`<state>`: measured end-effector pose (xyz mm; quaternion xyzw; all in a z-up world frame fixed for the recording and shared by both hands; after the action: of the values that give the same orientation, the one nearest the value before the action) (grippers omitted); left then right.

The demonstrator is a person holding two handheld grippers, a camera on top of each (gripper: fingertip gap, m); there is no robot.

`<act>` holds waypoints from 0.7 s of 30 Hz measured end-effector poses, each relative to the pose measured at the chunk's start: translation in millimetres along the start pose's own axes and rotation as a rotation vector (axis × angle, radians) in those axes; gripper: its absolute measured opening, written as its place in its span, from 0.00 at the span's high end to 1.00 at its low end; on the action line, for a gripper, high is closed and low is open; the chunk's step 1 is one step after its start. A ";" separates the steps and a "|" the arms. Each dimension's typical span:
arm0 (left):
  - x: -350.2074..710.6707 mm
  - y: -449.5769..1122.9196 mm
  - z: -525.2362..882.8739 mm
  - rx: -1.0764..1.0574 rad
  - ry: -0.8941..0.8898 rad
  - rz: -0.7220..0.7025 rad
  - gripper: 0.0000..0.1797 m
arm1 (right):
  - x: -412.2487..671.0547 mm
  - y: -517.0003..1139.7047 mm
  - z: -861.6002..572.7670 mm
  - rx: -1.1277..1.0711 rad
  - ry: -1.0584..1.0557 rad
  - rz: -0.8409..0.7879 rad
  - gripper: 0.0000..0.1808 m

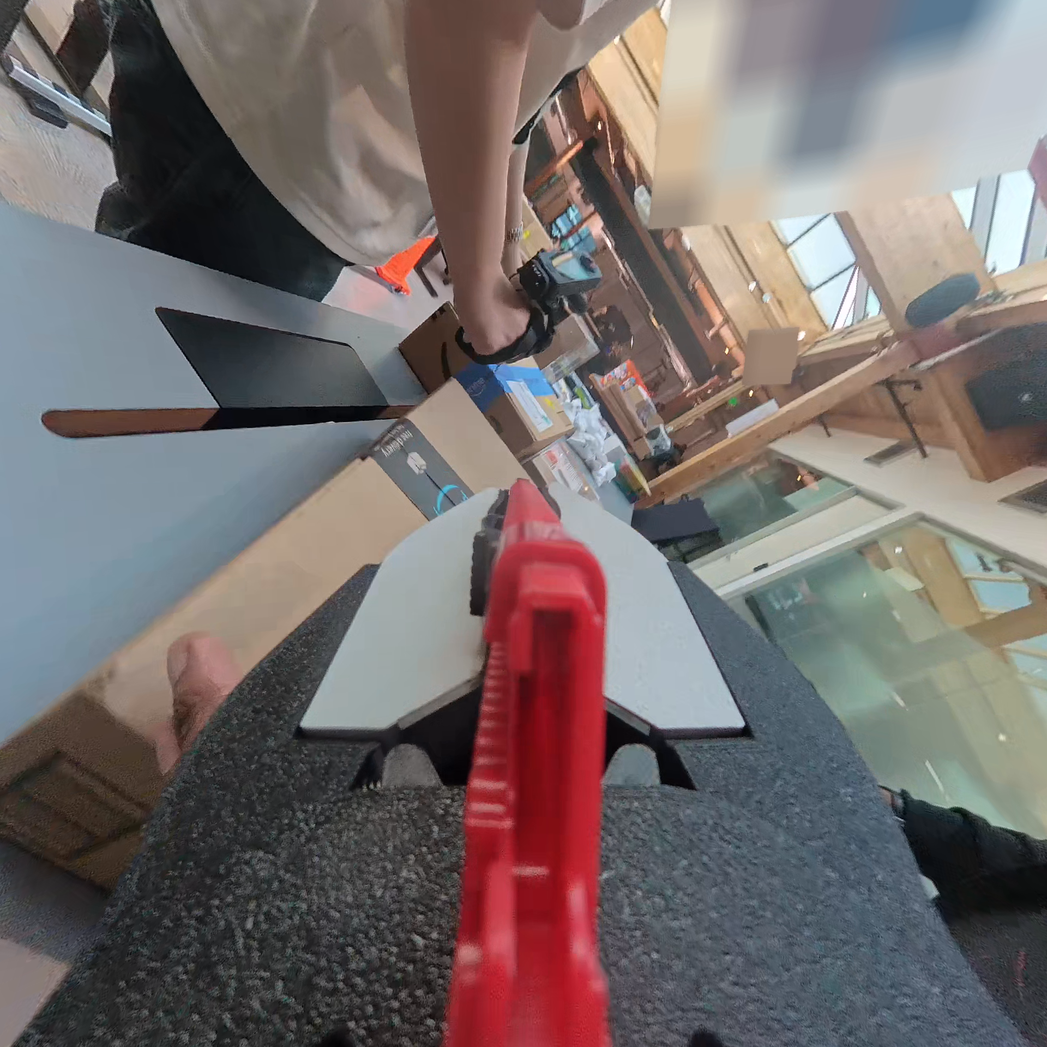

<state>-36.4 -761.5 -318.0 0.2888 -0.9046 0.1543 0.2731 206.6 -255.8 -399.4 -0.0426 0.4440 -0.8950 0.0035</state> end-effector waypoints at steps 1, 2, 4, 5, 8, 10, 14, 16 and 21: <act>9.8 15.1 7.1 0.008 0.027 0.045 0.93 | 1.1 4.2 4.4 0.014 -0.007 0.000 0.39; 16.1 29.4 13.8 0.010 0.050 0.090 0.93 | 4.2 7.6 9.4 0.028 -0.018 -0.001 0.40; 17.4 53.6 26.4 0.006 0.053 0.196 0.93 | 8.0 12.2 13.2 -0.018 -0.026 0.038 0.37; 13.9 61.8 31.4 0.011 0.059 0.256 0.93 | 6.9 13.9 14.6 -0.047 -0.053 0.071 0.34; 0.3 66.5 40.5 0.057 0.098 0.415 0.93 | 1.9 17.5 17.0 -0.100 -0.138 0.131 0.30; -2.9 60.1 34.5 0.033 0.091 0.436 0.94 | 4.1 18.2 16.9 -0.112 -0.163 0.148 0.26; -24.7 16.2 30.1 0.047 0.045 0.479 0.93 | 25.5 16.2 11.8 -0.123 -0.182 0.161 0.20; -34.8 -18.1 26.5 0.037 -0.032 0.417 0.93 | 41.7 15.0 8.0 -0.129 -0.198 0.166 0.20; -88.2 -109.3 1.4 0.021 -0.205 0.269 0.93 | 93.7 17.0 1.7 -0.130 -0.255 0.145 0.20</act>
<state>89.7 -809.3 -357.3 0.1822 -0.9565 0.1686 0.1534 112.8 -271.6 -405.1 -0.1239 0.4987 -0.8492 0.1218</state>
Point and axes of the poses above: each gripper's, where its closed fingertips meet, y out along the fingers, x out of its top, z = x × y across the jaws, the point moved 4 cm from there along -y, back along the fingers, and after that the axes turned 8 degrees about z, right-handed, at the moved point
